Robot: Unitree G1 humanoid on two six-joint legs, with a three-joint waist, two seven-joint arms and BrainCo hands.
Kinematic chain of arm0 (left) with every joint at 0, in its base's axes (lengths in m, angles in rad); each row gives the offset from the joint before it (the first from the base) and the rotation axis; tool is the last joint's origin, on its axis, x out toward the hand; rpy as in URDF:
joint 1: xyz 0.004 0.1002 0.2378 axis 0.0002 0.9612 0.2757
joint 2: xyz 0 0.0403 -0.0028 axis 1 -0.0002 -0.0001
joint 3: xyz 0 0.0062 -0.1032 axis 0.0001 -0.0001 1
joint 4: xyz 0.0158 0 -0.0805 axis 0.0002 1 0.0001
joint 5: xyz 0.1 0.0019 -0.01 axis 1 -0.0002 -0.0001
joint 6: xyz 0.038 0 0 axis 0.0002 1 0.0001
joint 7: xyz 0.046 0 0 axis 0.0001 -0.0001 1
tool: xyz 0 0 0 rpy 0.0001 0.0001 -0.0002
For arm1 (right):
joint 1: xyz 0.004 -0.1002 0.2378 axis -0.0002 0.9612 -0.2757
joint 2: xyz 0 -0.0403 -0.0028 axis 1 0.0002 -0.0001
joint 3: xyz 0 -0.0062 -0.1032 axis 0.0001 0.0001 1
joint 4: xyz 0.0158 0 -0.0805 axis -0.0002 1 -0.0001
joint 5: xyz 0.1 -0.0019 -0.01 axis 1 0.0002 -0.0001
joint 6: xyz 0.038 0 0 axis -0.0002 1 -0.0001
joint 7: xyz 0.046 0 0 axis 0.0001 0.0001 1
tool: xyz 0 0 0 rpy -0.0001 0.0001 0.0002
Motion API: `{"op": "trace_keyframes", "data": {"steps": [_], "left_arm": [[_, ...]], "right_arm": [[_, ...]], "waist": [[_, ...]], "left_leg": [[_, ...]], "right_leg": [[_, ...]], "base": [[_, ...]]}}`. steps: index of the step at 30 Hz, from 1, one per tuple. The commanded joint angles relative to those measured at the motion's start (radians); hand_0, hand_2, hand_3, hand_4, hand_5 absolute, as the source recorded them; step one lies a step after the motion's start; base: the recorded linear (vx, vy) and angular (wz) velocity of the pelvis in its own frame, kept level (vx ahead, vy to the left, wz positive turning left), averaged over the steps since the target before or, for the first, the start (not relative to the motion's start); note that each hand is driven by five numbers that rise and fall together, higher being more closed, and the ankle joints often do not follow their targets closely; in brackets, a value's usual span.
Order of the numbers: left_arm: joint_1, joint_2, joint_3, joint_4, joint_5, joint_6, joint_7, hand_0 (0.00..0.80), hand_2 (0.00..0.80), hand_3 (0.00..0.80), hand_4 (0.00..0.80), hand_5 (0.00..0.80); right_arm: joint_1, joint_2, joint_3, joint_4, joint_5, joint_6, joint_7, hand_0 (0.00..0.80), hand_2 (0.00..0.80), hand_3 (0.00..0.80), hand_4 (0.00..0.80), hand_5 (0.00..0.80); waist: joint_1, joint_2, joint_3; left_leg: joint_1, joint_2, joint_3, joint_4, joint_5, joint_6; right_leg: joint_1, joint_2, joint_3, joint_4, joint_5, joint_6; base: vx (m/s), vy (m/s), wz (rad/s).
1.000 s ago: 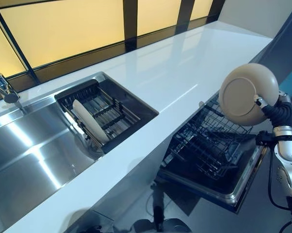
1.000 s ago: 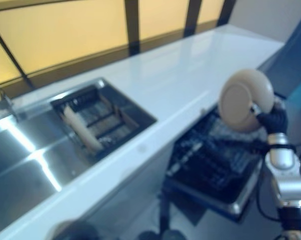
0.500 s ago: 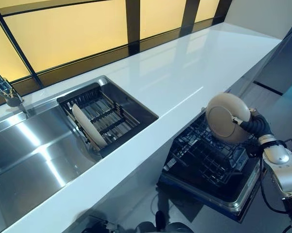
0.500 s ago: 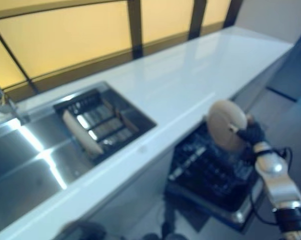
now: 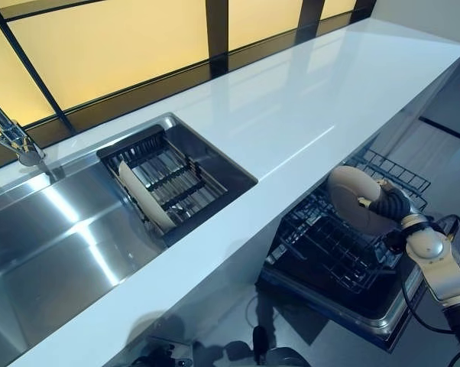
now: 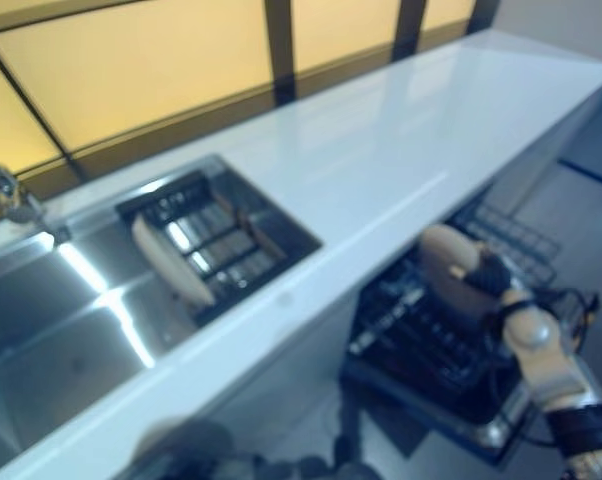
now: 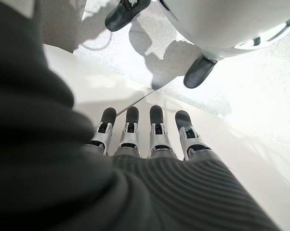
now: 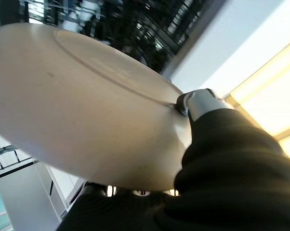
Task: Take plates into dishwasher
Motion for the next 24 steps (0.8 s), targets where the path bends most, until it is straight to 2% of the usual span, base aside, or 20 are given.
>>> {"op": "trace_keyframes", "data": {"steps": [1,16,24], "left_arm": [[-0.085,0.058,-0.015,-0.011,0.027,0.000,0.003,0.000,0.000,0.000,0.000,0.000],[-0.111,0.071,-0.030,-0.050,0.023,0.013,-0.010,0.000,0.000,0.000,0.000,0.000],[-0.128,0.077,-0.060,-0.079,0.007,0.019,-0.012,0.000,0.000,0.000,0.000,0.000]], "right_arm": [[-0.114,0.007,0.018,0.047,-0.047,-0.031,-0.011,0.800,0.800,0.800,0.800,0.800],[-0.152,0.010,0.092,0.169,-0.174,-0.005,0.019,0.800,0.800,0.800,0.800,0.800],[-0.196,0.014,0.132,0.262,-0.168,0.013,-0.002,0.800,0.800,0.800,0.800,0.800]], "waist": [[0.028,-0.080,0.026],[0.039,-0.064,0.062],[0.052,-0.053,0.086]], "left_leg": [[-0.027,0.004,-0.006,0.003,0.033,0.025],[-0.052,0.013,-0.019,0.007,0.046,0.013],[-0.065,0.014,-0.034,0.008,0.052,0.007]], "right_leg": [[0.037,-0.028,0.030,0.005,-0.050,0.058],[0.018,-0.036,0.008,0.011,-0.050,0.055],[0.007,-0.040,-0.008,0.015,-0.050,0.052]], "base": [[-0.015,-0.012,0.05],[-0.001,-0.010,0.05],[-0.007,-0.019,0.06]]}}
